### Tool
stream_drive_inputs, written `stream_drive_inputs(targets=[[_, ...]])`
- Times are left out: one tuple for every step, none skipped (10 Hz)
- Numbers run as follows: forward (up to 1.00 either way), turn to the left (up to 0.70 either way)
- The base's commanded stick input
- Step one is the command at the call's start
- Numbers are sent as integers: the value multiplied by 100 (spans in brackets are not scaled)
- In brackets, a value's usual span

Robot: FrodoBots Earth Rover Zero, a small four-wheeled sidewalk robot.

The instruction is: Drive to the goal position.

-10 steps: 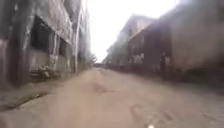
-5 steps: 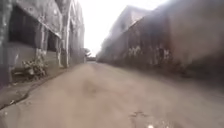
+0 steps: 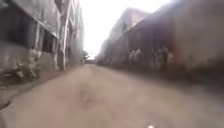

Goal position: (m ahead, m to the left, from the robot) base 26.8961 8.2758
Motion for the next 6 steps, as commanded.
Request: stream_drive_inputs(targets=[[70,33],[70,18],[70,7],[70,1],[70,1],[70,1]])
